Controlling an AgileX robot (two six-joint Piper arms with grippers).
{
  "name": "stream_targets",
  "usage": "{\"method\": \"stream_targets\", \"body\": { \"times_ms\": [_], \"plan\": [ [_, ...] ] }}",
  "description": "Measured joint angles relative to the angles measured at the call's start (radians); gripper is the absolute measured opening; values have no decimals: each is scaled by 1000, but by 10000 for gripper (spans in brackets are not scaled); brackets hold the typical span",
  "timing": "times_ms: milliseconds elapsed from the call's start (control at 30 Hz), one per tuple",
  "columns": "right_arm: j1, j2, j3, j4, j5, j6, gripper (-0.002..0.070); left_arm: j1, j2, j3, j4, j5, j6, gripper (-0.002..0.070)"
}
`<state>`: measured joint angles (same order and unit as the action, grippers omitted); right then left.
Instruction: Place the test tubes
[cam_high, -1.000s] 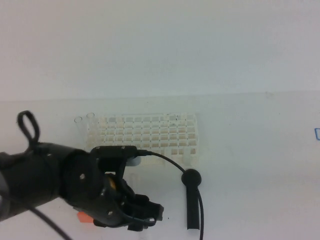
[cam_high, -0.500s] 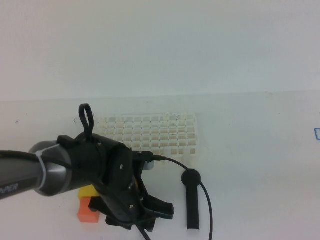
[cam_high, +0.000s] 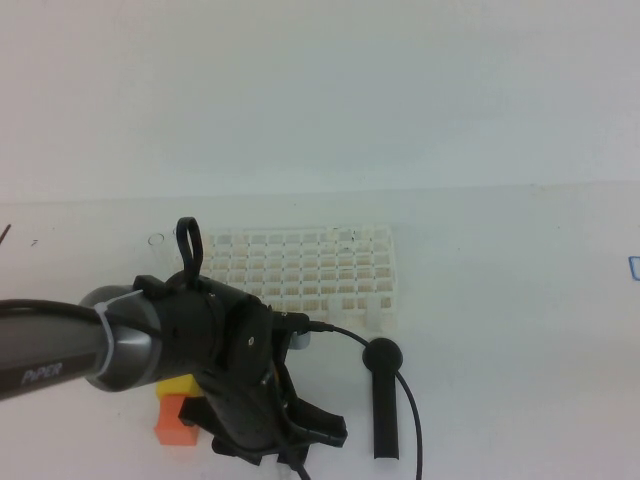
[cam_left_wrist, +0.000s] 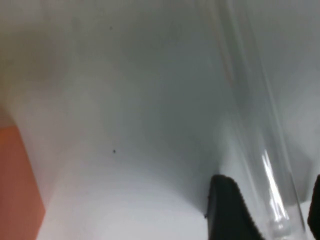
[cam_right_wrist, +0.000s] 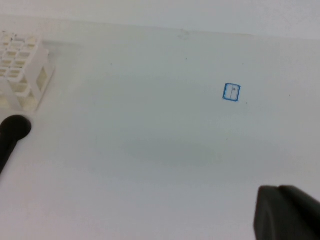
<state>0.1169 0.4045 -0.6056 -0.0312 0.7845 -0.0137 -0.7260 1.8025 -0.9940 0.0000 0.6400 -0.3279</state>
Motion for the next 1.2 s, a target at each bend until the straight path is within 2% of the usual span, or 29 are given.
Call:
{"method": "stream_targets", "body": {
  "times_ms": [100,367,767,1033,1200],
  "plan": [
    [0,0,0,0,0,-1,-1,0,0,0,8,5,0,291],
    [0,0,0,1,0,-1,-1,0,0,0,8,11,-23,-2],
    [0,0,30,22,0,-1,-1,0,-96,-8,-22,11,-67,-1],
    [0,0,30,49,-46,-1,-1,0,-415,-20,-44,24,-71,-1],
    [0,0,30,90,-136,-1,-1,0,-654,42,59,-158,-65,-1]
  ]
}}
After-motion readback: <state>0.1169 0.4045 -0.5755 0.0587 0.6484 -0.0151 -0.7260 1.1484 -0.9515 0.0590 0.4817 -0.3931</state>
